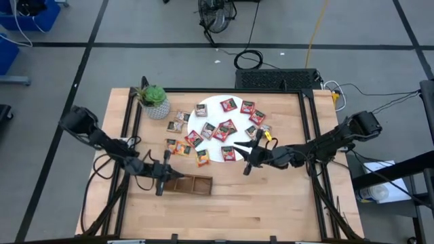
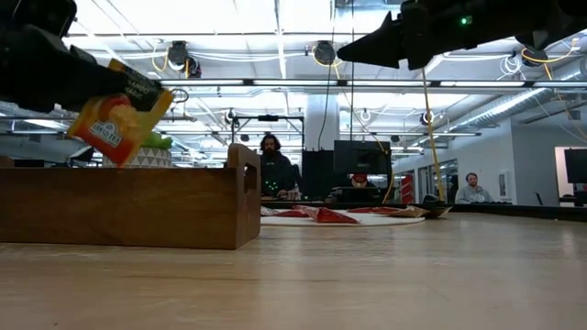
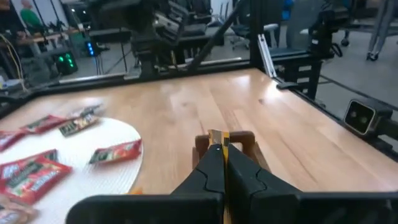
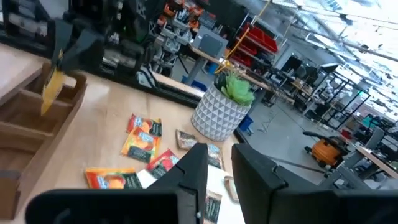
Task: Pick & Place Tea
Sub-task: Put the orange tea bag into the middle section of the wooden organizer
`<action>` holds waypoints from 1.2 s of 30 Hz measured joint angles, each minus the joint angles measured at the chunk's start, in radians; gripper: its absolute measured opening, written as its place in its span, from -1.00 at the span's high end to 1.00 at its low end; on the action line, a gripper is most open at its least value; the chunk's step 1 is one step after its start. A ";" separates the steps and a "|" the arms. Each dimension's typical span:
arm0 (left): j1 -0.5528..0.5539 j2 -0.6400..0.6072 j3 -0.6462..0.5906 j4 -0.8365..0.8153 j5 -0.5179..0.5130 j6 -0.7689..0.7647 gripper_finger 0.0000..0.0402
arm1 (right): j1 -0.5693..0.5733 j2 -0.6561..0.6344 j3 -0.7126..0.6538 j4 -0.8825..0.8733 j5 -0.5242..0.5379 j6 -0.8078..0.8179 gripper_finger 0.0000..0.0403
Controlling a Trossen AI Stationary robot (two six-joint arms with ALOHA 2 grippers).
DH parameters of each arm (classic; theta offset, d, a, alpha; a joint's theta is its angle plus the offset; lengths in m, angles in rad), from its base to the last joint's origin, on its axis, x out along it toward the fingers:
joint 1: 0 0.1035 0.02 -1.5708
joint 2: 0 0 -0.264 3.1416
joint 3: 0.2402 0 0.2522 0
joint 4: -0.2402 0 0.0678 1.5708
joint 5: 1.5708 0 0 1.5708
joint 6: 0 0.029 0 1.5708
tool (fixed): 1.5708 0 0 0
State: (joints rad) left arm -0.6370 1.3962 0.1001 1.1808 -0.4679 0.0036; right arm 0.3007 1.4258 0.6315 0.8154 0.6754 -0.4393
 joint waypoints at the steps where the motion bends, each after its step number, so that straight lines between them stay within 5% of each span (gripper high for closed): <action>1: -0.004 0.007 0.000 -0.003 0.000 -0.011 1.00 | 0.000 0.000 0.000 0.002 0.001 0.000 0.70; 19: 0.065 0.161 0.024 -0.002 0.023 -0.096 0.97 | -0.002 0.000 0.000 -0.005 0.000 -0.018 0.70; 36: 0.092 0.176 0.095 -0.001 0.004 -0.066 0.19 | -0.003 0.000 0.000 -0.020 0.000 -0.018 0.70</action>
State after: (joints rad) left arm -0.5446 1.5721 0.1951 1.1801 -0.4637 -0.0624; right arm 0.2981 1.4258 0.6315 0.7958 0.6755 -0.4576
